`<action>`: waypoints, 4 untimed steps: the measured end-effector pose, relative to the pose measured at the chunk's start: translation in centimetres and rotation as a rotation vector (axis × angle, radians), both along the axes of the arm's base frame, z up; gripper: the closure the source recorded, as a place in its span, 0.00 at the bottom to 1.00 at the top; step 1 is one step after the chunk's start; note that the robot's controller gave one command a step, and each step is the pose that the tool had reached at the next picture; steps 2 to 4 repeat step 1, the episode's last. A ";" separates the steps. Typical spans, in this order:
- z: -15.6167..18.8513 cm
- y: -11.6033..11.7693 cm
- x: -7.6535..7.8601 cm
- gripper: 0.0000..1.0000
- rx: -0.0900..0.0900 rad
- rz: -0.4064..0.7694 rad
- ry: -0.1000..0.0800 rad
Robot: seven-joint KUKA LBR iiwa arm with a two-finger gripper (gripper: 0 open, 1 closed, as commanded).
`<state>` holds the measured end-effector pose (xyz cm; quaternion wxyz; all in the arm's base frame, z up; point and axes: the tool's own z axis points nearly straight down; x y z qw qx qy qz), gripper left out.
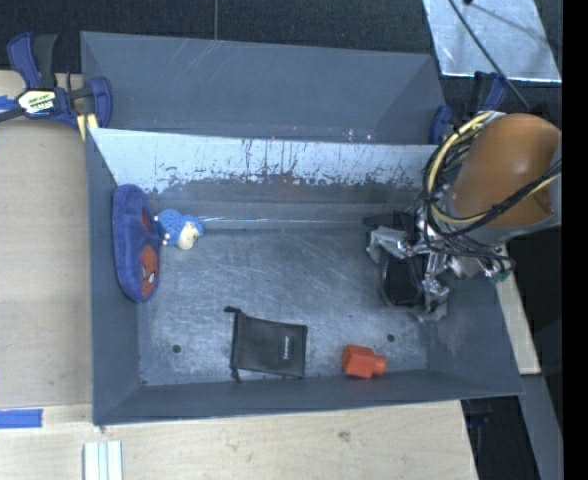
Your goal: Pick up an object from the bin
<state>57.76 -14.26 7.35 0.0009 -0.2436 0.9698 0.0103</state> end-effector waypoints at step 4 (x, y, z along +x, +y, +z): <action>13.7 -0.2 -0.4 1.00 -0.021 -0.013 -0.007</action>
Offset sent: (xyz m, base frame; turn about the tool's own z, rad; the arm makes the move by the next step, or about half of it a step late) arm -0.0045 -0.0016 0.1352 0.0127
